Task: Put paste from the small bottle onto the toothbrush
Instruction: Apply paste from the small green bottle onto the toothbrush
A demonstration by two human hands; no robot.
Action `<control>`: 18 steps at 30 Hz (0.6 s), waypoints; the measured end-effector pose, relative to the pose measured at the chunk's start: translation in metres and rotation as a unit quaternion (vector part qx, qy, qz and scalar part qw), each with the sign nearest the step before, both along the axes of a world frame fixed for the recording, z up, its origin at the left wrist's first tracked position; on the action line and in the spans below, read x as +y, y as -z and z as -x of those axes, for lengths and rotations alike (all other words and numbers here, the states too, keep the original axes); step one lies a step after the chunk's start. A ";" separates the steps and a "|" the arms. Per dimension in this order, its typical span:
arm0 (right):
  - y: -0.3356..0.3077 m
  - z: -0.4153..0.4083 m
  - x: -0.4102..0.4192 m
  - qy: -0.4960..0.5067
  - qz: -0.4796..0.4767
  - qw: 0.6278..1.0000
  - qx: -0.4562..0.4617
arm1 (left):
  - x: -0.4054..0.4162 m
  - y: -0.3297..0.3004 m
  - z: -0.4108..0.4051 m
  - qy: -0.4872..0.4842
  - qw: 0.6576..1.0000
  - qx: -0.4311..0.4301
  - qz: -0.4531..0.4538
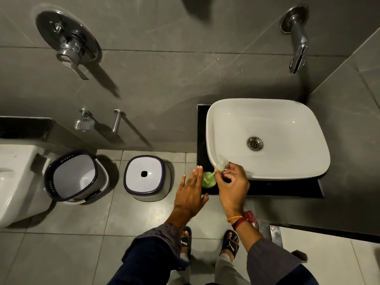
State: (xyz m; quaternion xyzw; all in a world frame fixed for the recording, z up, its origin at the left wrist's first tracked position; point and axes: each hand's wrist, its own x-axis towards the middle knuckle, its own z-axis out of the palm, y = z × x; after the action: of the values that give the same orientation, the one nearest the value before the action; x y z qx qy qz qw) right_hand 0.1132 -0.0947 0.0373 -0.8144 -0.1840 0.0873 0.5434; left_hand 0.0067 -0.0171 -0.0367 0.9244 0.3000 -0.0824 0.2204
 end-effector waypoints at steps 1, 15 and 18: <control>0.002 0.002 0.000 -0.026 0.019 0.999 -0.010 | 0.000 0.000 0.000 0.002 1.000 0.001 -0.003; 0.014 0.004 0.009 -0.171 0.203 0.962 -0.062 | -0.004 -0.003 0.000 0.014 0.999 0.029 -0.031; 0.014 -0.001 0.009 -0.203 0.239 0.947 -0.068 | -0.008 -0.002 0.001 0.004 0.999 0.022 -0.028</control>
State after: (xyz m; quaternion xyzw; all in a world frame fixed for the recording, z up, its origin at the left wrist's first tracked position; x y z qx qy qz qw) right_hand 0.1138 -0.0856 0.0237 -0.8697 -0.3560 0.1813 0.2898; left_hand 0.0059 -0.0246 -0.0350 0.9295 0.3032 -0.0954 0.1872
